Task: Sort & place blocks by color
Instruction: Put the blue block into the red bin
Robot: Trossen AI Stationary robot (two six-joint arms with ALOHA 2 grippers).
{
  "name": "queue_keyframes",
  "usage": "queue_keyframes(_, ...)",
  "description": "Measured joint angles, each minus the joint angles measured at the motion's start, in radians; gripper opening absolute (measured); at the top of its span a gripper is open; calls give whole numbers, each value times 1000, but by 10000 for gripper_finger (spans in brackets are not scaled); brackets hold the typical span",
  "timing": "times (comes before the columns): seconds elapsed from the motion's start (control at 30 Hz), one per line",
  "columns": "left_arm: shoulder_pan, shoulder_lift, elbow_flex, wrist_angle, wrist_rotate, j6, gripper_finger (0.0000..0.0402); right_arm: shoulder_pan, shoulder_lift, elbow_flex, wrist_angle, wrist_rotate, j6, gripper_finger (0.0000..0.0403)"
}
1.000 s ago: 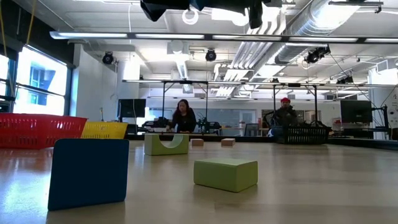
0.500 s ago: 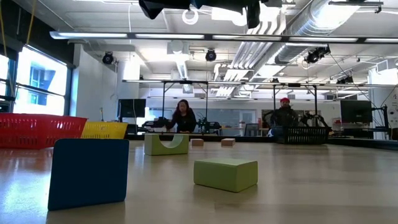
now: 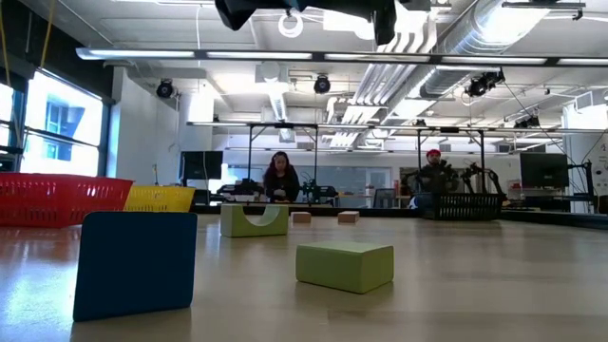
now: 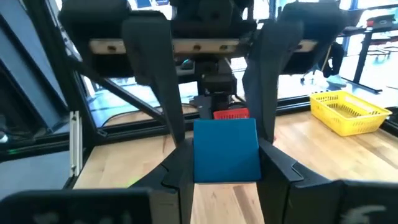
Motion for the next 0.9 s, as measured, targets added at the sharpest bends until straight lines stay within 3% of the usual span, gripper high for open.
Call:
queue_keyframes(0.37,0,2,0,7,38,38,211,-8,0,0,17,-29,-3,102)
queue_keyframes(0.53,1,2,0,4,114,38,211,-7,0,0,28,-34,-22,102)
queue_keyframes(0.9,-1,2,0,9,94,64,211,-8,0,0,46,-61,-20,102)
